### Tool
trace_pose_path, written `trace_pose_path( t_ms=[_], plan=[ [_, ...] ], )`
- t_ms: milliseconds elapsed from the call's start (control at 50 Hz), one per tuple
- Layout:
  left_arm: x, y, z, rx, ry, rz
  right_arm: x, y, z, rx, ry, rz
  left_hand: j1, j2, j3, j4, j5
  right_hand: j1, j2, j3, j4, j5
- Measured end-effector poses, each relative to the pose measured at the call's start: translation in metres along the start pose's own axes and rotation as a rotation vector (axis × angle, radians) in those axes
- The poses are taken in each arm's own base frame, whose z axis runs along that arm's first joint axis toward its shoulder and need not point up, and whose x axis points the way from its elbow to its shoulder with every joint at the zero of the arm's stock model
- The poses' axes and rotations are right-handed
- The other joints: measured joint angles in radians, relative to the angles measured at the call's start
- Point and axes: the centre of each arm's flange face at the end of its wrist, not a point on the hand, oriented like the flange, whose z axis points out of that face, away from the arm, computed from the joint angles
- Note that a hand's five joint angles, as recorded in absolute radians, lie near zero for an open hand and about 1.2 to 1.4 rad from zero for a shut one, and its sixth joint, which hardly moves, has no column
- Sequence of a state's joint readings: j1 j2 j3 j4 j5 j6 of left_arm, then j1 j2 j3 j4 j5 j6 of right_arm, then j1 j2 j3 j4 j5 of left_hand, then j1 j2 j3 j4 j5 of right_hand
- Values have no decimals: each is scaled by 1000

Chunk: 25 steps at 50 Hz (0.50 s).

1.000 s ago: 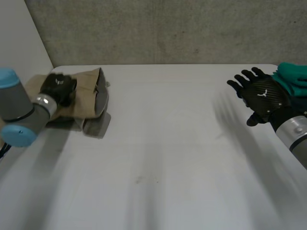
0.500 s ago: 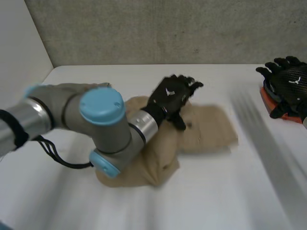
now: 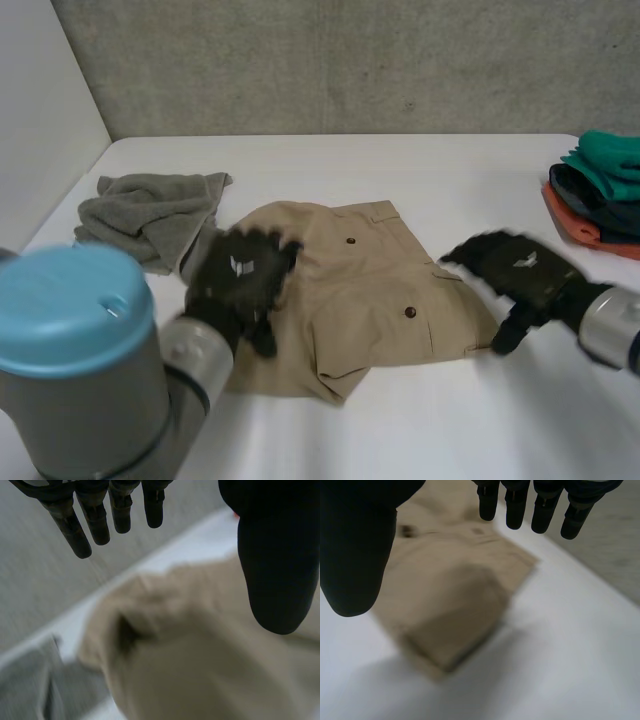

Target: Fold the laundry.

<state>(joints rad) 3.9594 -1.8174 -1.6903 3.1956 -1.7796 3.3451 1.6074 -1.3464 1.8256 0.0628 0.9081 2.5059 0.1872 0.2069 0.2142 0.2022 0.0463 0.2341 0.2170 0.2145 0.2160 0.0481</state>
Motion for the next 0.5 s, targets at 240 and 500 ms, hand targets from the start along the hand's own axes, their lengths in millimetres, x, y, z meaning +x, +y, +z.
trace_pose_path(
  t_ms=[240, 500],
  plan=[
    [1, 59, 41, -153, -17, 17, -34, 35, 45, 41, -92, -180, 591, 532, 496, 516, 494, 665, 783, 764, 746, 740],
    [-14, -44, 23, 231, -68, -24, 13, -37, 27, 198, 188, -254, 938, 982, 953, 991, 923, 823, 928, 916, 932, 906]
  ],
)
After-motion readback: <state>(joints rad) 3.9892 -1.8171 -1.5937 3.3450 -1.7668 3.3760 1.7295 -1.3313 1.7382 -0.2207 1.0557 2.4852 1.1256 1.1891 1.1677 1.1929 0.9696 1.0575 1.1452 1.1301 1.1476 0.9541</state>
